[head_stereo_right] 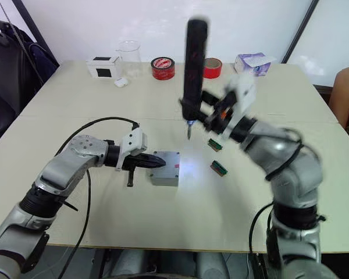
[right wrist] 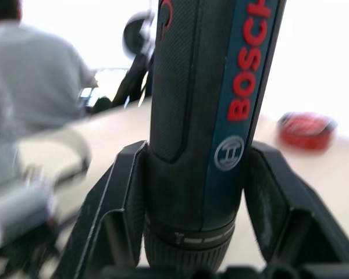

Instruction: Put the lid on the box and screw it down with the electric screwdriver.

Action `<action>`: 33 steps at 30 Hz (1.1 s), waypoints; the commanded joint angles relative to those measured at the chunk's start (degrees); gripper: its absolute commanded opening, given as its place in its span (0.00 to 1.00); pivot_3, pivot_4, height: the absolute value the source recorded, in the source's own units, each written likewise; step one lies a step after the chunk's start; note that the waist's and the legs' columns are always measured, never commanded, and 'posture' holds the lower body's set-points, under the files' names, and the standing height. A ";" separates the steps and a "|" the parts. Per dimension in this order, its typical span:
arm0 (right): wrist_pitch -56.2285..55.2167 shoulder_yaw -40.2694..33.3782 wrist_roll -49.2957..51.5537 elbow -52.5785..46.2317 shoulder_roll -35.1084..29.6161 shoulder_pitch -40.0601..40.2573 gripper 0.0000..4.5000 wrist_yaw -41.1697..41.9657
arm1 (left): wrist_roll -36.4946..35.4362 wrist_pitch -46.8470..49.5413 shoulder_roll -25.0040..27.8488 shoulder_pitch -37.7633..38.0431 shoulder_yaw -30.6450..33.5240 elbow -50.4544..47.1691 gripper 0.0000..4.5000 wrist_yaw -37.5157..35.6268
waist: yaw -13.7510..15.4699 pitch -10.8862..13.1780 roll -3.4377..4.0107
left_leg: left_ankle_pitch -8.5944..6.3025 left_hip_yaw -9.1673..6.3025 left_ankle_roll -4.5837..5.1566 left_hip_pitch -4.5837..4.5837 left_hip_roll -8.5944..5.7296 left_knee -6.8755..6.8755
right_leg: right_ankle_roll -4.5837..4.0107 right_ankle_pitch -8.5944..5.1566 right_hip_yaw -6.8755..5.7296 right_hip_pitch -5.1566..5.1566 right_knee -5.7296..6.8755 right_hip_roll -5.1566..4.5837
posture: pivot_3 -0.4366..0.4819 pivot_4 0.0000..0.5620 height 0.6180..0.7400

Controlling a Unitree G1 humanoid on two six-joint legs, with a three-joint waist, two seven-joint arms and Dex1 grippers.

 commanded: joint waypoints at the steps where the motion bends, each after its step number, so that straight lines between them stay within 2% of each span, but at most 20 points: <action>1: 11.57 -7.09 10.16 5.49 -5.47 -4.93 0.42 -2.65 | -3.31 -0.81 -3.05 -1.36 6.84 -2.80 0.00 5.56 | 0.08 0.01 -0.05 | 0.00 -0.03 0.00 -0.12 0.00 0.01 | 0.01 0.01 -0.02 -0.08 -0.02 -0.01 | 0.48 0.27 1.00; 3: 18.54 -10.54 17.05 10.63 -9.42 -5.96 0.42 -1.50 | -7.75 5.39 -1.89 -2.77 7.46 -3.35 0.00 2.17 | -0.09 0.03 -0.05 | -0.01 -0.02 0.02 -0.19 0.00 0.02 | 0.14 0.08 -0.03 -0.09 -0.10 -0.02 | 0.48 0.27 1.00; 6: 27.75 -13.68 22.50 17.27 -16.81 -3.78 0.42 1.30 | -9.84 9.80 0.69 -4.10 6.41 -4.15 0.00 -0.36 | -0.03 0.07 0.00 | -0.06 0.04 0.11 -0.29 -0.05 -0.07 | 0.21 0.13 -0.03 -0.13 -0.36 -0.01 | 0.48 0.27 1.00; 10: 35.94 -7.37 20.14 27.69 -27.23 1.48 0.42 0.20 | -11.63 10.34 6.09 -2.80 3.21 -10.63 0.00 -6.97 | -0.08 0.07 0.00 | -0.11 0.11 0.19 -0.31 -0.11 -0.38 | 0.24 0.14 0.00 -0.13 -0.81 -0.01 | 0.48 0.27 1.00; 12: 36.17 0.45 19.26 31.43 -34.13 4.24 0.42 1.10 | -11.34 9.66 8.10 -2.08 1.11 -12.81 0.00 -9.54 | -0.05 0.08 0.03 | -0.15 0.15 0.25 -0.32 -0.12 -0.45 | 0.23 0.13 0.00 -0.13 -0.94 -0.01 | 0.48 0.27 1.00; 14: 36.17 4.84 18.46 33.61 -37.08 5.27 0.42 3.25 | -11.17 8.99 8.69 -1.36 -0.17 -13.84 0.00 -10.65 | -0.11 0.11 0.08 | -0.15 0.20 0.27 -0.33 -0.18 -0.48 | 0.22 0.12 0.05 -0.16 -0.96 -0.03 | 0.48 0.27 1.00; 22: 36.17 12.09 10.38 43.31 -35.31 1.49 0.42 4.07 | -10.36 8.90 7.49 0.62 -2.04 -16.43 0.00 -8.19 | -0.25 0.21 0.17 | -0.08 0.21 0.17 -0.27 -0.16 -0.44 | 0.05 0.03 0.15 -0.27 -0.83 0.15 | 0.48 0.27 1.00; 31: 35.78 15.22 1.24 45.25 -32.43 1.91 0.42 8.06 | -10.75 10.29 7.93 1.33 -1.23 -18.18 0.00 -6.39 | 0.06 0.20 0.17 | -0.08 0.22 0.17 -0.33 -0.17 -0.43 | 0.26 0.14 0.15 -0.27 -0.84 0.12 | 0.48 0.27 1.00; 33: 34.71 16.36 -0.77 44.85 -32.37 2.23 0.64 9.26 | -10.62 10.13 8.00 1.07 -1.05 -17.60 0.00 -6.56 | 0.05 0.20 0.17 | -0.08 0.22 0.17 -0.33 -0.17 -0.43 | 0.26 0.14 0.14 -0.27 -0.84 0.12 | 0.48 0.27 1.00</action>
